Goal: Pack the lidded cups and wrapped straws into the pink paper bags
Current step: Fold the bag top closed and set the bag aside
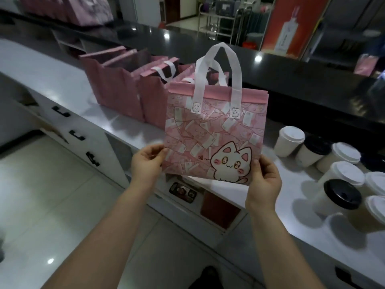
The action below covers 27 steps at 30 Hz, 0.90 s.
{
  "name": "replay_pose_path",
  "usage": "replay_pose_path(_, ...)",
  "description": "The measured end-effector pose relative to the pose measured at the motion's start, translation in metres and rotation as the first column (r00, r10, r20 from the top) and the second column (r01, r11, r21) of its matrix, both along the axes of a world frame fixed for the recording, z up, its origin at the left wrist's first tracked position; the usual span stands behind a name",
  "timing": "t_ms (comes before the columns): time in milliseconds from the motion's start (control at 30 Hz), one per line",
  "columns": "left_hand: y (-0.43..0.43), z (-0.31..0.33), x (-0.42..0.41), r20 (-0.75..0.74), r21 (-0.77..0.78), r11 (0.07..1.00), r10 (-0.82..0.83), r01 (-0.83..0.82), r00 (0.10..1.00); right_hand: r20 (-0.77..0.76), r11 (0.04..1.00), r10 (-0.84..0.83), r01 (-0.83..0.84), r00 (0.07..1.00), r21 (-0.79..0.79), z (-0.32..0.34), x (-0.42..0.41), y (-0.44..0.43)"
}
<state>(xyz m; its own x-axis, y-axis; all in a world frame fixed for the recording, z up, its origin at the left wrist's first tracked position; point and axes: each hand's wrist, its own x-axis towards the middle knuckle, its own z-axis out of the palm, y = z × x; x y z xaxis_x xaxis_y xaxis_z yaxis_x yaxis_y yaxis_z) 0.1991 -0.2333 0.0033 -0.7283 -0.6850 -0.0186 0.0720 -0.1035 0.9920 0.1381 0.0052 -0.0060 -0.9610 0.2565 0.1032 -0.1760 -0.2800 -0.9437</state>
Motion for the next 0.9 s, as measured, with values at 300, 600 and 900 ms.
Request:
replay_pose_path(300, -0.131, 0.043, 0.157, -0.076, 0.048, 0.968, 0.250, -0.247, 0.965, 0.015, 0.957, 0.286, -0.285, 0.958, -0.056, 0.038, 0.094, -0.160)
replay_pose_path(600, -0.216, 0.064, 0.246, -0.114, 0.114, 0.884, 0.464, -0.453, 0.878, 0.003, 0.894, 0.445, -0.444, 0.896, -0.065, 0.062, 0.149, -0.279)
replay_pose_path(900, -0.298, 0.058, 0.237, -0.077, 0.117, 0.826, 0.560, -0.551, 0.825, -0.035, 0.831, 0.552, -0.554, 0.833, -0.054, 0.065, 0.122, -0.378)
